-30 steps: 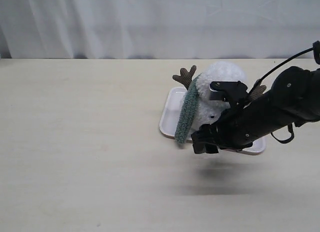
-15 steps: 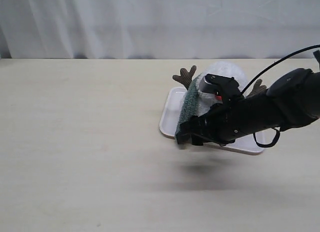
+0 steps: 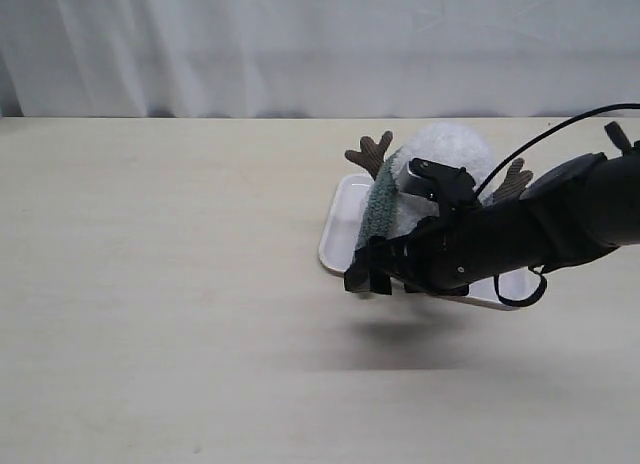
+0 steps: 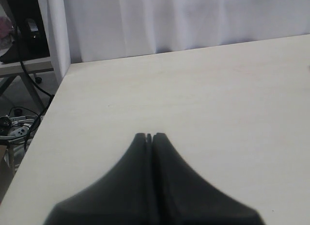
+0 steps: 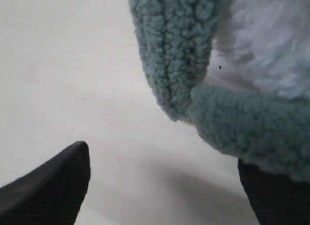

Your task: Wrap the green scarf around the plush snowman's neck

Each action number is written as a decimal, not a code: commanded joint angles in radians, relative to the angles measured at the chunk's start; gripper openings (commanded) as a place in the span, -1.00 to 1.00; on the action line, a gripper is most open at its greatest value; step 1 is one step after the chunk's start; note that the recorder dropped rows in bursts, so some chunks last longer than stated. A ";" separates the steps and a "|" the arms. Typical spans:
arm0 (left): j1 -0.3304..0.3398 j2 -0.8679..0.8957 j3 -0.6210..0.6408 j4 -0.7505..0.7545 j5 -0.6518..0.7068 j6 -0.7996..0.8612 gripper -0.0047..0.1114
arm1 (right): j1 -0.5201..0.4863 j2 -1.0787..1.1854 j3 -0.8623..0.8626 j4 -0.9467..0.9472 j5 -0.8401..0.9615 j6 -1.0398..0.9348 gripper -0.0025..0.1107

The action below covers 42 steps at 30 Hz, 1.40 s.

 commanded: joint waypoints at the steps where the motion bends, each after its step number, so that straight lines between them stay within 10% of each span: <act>1: -0.010 -0.002 0.002 0.000 -0.011 -0.002 -0.92 | -0.003 0.023 0.003 0.100 -0.038 -0.102 0.43; 22: -0.010 -0.002 0.002 0.000 -0.011 -0.002 -0.92 | -0.003 0.102 0.003 0.529 0.017 -0.491 0.43; 42: -0.010 -0.002 0.002 0.000 -0.011 -0.002 -0.92 | -0.003 0.114 -0.015 0.529 0.227 -0.603 0.43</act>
